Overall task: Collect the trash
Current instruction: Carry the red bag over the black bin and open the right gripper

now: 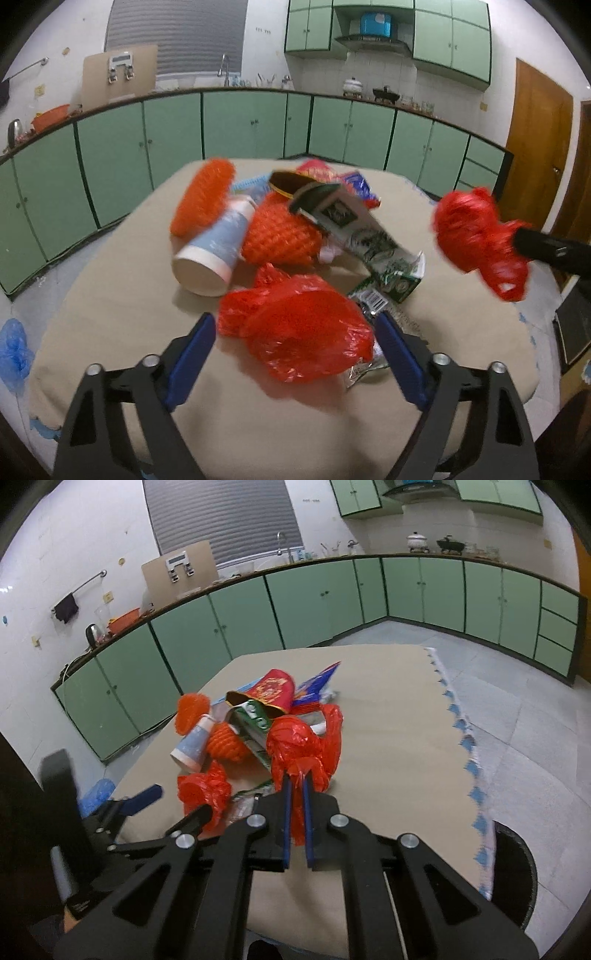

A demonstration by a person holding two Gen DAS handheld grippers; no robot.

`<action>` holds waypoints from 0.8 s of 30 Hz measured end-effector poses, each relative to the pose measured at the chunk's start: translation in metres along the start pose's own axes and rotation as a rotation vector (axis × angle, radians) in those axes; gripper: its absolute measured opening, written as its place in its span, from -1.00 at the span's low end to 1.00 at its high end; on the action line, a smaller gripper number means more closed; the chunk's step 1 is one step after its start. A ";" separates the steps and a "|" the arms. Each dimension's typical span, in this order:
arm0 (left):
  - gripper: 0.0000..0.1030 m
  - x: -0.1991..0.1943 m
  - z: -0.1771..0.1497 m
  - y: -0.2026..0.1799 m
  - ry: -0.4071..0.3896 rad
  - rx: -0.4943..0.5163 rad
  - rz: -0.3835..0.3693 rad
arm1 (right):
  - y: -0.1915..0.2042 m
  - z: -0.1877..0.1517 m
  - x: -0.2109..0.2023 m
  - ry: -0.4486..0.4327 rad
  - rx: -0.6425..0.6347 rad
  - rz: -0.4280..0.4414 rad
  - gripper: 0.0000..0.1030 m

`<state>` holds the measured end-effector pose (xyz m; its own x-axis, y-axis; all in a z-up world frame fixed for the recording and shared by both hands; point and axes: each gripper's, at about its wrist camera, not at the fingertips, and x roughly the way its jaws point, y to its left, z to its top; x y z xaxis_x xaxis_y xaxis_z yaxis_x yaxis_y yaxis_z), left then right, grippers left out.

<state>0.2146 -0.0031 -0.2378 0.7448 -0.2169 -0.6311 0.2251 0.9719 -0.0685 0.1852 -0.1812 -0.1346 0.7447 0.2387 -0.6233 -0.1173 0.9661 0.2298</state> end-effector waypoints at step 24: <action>-0.67 -0.058 0.004 -0.021 -0.065 0.057 -0.078 | -0.054 -0.021 -0.061 -0.038 0.067 -0.076 -0.91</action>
<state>0.1690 -0.0110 -0.1970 0.7626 -0.2986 -0.5738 0.3178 0.9456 -0.0697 0.1321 -0.2461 -0.1247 0.7743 0.1601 -0.6122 -0.0167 0.9723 0.2331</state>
